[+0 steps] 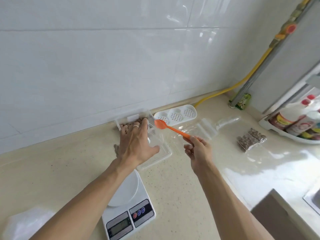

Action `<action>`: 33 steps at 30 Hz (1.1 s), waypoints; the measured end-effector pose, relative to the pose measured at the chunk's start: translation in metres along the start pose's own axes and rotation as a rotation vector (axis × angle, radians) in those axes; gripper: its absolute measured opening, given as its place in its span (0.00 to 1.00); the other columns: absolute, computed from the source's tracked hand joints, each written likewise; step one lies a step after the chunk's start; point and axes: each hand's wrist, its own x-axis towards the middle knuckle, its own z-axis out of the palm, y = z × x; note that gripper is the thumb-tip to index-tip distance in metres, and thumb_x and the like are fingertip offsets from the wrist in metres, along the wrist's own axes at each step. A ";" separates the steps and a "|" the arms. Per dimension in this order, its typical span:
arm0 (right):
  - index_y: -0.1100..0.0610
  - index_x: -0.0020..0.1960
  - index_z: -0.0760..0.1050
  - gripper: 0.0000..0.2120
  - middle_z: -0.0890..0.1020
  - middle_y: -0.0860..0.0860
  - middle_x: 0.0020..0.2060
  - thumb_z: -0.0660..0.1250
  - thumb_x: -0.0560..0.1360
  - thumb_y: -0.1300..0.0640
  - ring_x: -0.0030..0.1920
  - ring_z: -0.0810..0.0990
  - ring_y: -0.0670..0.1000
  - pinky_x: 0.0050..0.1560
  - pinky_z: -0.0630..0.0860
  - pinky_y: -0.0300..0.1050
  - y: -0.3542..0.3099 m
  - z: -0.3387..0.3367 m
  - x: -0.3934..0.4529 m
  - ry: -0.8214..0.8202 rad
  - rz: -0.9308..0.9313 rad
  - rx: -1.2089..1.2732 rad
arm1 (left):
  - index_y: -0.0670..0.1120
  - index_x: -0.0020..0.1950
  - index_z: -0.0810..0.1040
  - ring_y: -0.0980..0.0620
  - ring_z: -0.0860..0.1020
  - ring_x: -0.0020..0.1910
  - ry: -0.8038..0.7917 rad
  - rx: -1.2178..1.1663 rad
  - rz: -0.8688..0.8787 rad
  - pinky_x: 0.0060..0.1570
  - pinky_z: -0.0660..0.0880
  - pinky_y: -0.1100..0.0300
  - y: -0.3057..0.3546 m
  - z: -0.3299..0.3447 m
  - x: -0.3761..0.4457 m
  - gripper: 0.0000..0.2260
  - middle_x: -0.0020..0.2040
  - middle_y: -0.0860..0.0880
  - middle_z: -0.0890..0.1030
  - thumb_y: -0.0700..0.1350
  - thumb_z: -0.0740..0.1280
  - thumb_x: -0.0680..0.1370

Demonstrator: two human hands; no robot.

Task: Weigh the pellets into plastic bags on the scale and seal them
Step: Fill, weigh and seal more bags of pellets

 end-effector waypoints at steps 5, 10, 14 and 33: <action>0.60 0.51 0.74 0.02 0.85 0.58 0.45 0.63 0.80 0.64 0.29 0.77 0.50 0.28 0.72 0.39 0.064 -0.061 -0.024 0.146 0.133 0.009 | 0.46 0.69 0.64 0.44 0.76 0.57 0.015 0.035 0.157 0.64 0.63 0.47 0.023 0.009 -0.028 0.39 0.54 0.44 0.79 0.65 0.68 0.65; 0.60 0.52 0.76 0.03 0.86 0.58 0.44 0.64 0.80 0.63 0.32 0.79 0.51 0.30 0.74 0.41 0.105 -0.092 -0.034 0.253 0.211 0.019 | 0.45 0.74 0.59 0.43 0.72 0.64 -0.061 0.080 0.209 0.68 0.61 0.45 0.031 0.020 -0.045 0.43 0.63 0.41 0.76 0.67 0.67 0.67; 0.61 0.52 0.78 0.04 0.85 0.56 0.44 0.66 0.79 0.62 0.38 0.81 0.51 0.38 0.77 0.43 0.116 -0.103 -0.040 0.294 0.211 -0.022 | 0.44 0.74 0.59 0.42 0.73 0.64 -0.088 0.130 0.242 0.68 0.60 0.46 0.032 0.022 -0.054 0.44 0.63 0.40 0.76 0.69 0.67 0.67; 0.58 0.45 0.83 0.11 0.85 0.54 0.42 0.67 0.78 0.52 0.39 0.82 0.51 0.44 0.80 0.50 0.011 -0.017 -0.069 -0.204 -0.321 -0.619 | 0.46 0.76 0.55 0.44 0.72 0.63 -0.085 -0.047 0.270 0.67 0.63 0.47 0.021 0.012 -0.059 0.49 0.62 0.44 0.75 0.73 0.61 0.64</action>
